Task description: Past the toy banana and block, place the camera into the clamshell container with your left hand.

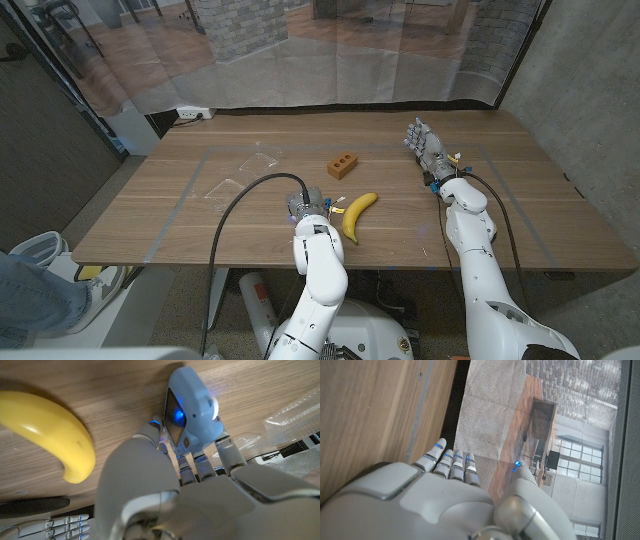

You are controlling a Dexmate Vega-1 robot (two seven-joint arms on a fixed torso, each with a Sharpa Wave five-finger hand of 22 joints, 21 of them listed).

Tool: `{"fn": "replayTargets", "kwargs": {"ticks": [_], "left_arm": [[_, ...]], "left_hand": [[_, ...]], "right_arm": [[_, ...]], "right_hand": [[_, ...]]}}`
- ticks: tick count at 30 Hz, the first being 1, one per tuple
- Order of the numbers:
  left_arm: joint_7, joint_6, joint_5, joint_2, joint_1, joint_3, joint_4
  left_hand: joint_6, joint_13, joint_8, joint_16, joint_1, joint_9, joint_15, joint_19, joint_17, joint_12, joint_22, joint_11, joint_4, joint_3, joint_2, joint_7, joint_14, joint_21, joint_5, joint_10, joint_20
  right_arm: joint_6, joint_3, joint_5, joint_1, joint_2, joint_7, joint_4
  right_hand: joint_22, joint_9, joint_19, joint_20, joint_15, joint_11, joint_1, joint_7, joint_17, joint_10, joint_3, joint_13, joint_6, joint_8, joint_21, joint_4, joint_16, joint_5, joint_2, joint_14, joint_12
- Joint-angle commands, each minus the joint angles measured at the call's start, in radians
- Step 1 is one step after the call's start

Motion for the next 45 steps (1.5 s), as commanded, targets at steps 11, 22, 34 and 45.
{"fn": "replayTargets", "kwargs": {"ticks": [11, 22, 34, 45], "left_arm": [[0.101, 0.056, -0.001, -0.050, 0.027, 0.041, -0.002], [0.111, 0.042, -0.040, -0.040, 0.027, 0.030, -0.017], [0.059, 0.001, -0.041, -0.006, 0.033, 0.008, -0.083], [0.012, -0.043, -0.048, 0.015, 0.033, -0.019, -0.141]], "left_hand": [[0.149, 0.036, 0.045, 0.073, 0.173, 0.017, -0.015, 0.075, 0.076, 0.071, 0.040, -0.002, -0.021, 0.069, 0.059, 0.024, 0.193, 0.107, 0.018, 0.166, -0.070], [0.187, 0.052, 0.061, 0.085, 0.212, 0.025, -0.024, 0.095, 0.104, 0.087, 0.045, -0.002, -0.023, 0.080, 0.062, 0.035, 0.228, 0.144, 0.026, 0.192, -0.092], [0.194, 0.061, 0.064, 0.084, 0.220, 0.028, -0.027, 0.098, 0.117, 0.091, 0.044, 0.002, -0.017, 0.080, 0.060, 0.039, 0.234, 0.160, 0.027, 0.195, -0.102], [0.200, 0.069, 0.066, 0.083, 0.214, 0.031, -0.028, 0.095, 0.129, 0.095, 0.043, 0.001, -0.007, 0.076, 0.059, 0.038, 0.239, 0.173, 0.026, 0.201, -0.106]], "right_arm": [[0.006, -0.018, 0.008, 0.004, 0.000, 0.011, 0.005], [0.010, -0.017, 0.007, 0.001, -0.002, 0.009, -0.002], [0.001, -0.022, 0.019, -0.019, 0.001, 0.002, -0.049], [0.000, -0.033, 0.020, -0.028, 0.002, -0.014, -0.059]], "right_hand": [[0.005, 0.005, 0.014, 0.003, -0.003, 0.000, -0.001, 0.000, 0.004, 0.002, 0.002, 0.004, 0.005, 0.007, -0.008, -0.003, 0.003, 0.001, 0.002, 0.009, 0.007], [0.005, 0.005, 0.019, 0.006, -0.003, 0.000, -0.002, -0.001, 0.005, 0.002, 0.001, 0.004, 0.006, 0.007, -0.010, -0.003, 0.002, 0.001, 0.002, 0.010, 0.007], [0.005, 0.005, 0.026, 0.003, -0.001, 0.000, -0.001, 0.002, 0.004, 0.003, 0.001, 0.004, 0.008, 0.007, -0.011, -0.004, 0.003, 0.001, 0.002, 0.012, 0.007], [0.005, 0.005, 0.029, 0.003, -0.002, 0.002, 0.001, 0.002, 0.004, 0.007, 0.001, 0.004, 0.009, 0.007, -0.014, -0.006, 0.002, 0.002, 0.003, 0.014, 0.008]]}}
